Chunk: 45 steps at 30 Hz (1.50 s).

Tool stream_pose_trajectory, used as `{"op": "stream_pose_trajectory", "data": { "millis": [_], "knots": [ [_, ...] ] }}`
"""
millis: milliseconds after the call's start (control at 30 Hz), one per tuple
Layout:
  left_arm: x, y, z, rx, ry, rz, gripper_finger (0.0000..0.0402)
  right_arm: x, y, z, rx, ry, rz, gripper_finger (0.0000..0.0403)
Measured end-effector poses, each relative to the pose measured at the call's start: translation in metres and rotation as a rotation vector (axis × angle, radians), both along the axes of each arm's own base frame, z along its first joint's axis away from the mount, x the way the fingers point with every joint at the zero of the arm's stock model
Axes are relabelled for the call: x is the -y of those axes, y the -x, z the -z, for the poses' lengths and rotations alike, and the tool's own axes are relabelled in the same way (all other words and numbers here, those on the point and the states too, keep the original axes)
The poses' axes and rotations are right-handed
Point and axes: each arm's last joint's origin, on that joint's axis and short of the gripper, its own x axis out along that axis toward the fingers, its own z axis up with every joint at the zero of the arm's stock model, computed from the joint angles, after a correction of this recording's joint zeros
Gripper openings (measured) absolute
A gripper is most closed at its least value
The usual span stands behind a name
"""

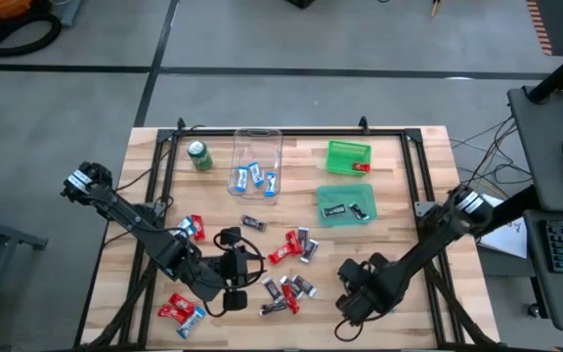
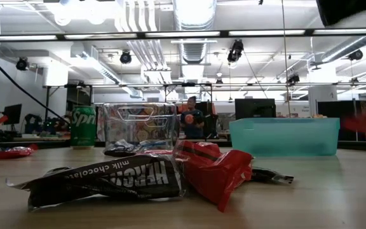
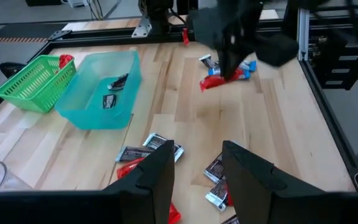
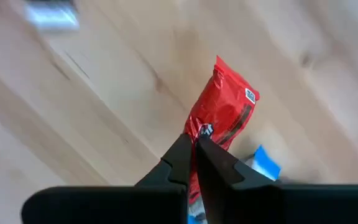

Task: Sort candy
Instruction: Put the red candy into the green bin

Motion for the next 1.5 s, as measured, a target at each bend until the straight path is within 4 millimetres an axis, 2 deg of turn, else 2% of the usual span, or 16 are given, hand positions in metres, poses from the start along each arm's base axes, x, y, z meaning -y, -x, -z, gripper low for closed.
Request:
{"op": "stream_pose_trajectory", "data": {
  "millis": [133,300,467,633,867,1000,1100,1200,1300,1500],
  "knots": [
    [-0.001,-0.001,0.000,0.008,-0.009,-0.020,0.0118,0.012,0.005,-0.030,0.142,0.054,-0.045,0.0012],
    [-0.005,-0.003,-0.002,0.032,-0.025,-0.069,0.0118,0.038,0.006,-0.062,0.274,0.149,-0.109,0.0012],
    [-0.013,-0.010,-0.005,0.070,-0.025,-0.127,0.0118,0.072,0.003,-0.075,0.285,0.267,-0.217,0.0012],
    [-0.031,-0.020,-0.006,0.067,-0.067,-0.170,0.0118,0.119,0.008,-0.066,0.209,0.366,-0.221,0.0012],
    [-0.075,-0.039,-0.006,0.043,-0.138,-0.287,0.0118,0.215,0.031,-0.058,0.126,0.596,0.046,0.0012],
    [-0.094,-0.045,-0.005,0.036,-0.142,-0.351,0.0118,0.268,0.038,-0.046,0.122,0.598,0.134,0.0012],
    [-0.096,-0.045,-0.005,0.033,-0.138,-0.355,0.0118,0.301,0.041,-0.034,0.178,0.536,0.153,0.0012],
    [-0.094,-0.045,-0.005,0.035,-0.128,-0.351,0.0118,0.324,0.044,-0.025,0.253,0.477,0.179,0.0013],
    [-0.091,-0.044,-0.005,0.043,-0.107,-0.348,0.0118,0.338,0.048,-0.020,0.267,0.463,0.213,0.0013],
    [-0.086,-0.043,-0.005,0.054,-0.064,-0.342,0.0118,0.346,0.050,-0.016,0.253,0.460,0.201,0.0013]
  ]
}}
